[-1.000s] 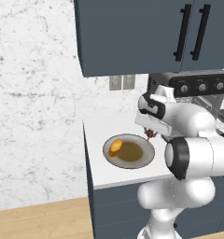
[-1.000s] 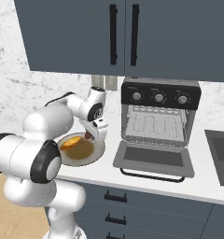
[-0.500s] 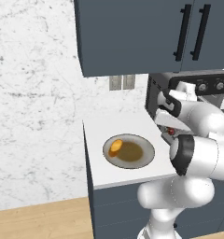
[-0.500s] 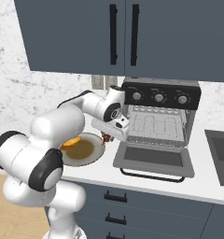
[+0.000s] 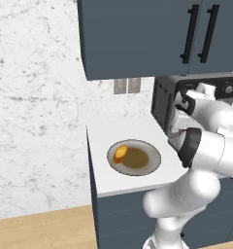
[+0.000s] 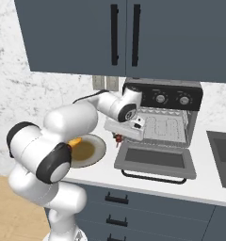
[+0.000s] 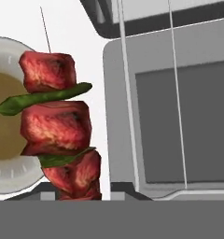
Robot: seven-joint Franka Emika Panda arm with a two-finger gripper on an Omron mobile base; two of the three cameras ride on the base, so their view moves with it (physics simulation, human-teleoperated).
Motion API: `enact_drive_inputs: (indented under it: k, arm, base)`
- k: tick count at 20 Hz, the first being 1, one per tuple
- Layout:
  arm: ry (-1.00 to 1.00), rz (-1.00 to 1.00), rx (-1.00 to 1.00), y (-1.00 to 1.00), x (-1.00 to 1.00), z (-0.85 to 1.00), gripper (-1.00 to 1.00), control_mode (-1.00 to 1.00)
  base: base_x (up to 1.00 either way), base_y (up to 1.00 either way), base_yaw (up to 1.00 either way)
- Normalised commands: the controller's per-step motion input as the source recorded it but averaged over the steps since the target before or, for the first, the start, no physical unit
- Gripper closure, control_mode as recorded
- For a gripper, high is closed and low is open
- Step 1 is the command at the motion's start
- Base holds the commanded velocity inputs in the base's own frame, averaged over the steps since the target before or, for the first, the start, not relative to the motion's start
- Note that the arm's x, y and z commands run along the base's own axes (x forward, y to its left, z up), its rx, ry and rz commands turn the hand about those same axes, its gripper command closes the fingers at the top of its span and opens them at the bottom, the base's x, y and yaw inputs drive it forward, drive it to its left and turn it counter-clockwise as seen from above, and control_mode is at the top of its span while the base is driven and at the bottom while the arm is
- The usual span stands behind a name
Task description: Pick up the kebab skewer and baguette bread, and place them inside the toaster oven. Close the toaster oven door and start by setting the timer.
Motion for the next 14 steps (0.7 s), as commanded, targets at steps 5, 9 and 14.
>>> enact_drive_inputs:
  k: [5,9,14]
  arm:
    - [-0.05,0.06,0.0,-0.61,0.12,0.07,1.0,-1.0]
    - [-0.04,0.0,0.0,-0.11,-0.57,0.32,1.0,-1.0]
    - [-0.07,0.0,0.0,-0.28,-0.31,0.52,1.0,-1.0]
  base:
    - [0.0,0.0,0.0]
    - [0.0,0.0,0.0]
    - [0.0,0.0,0.0]
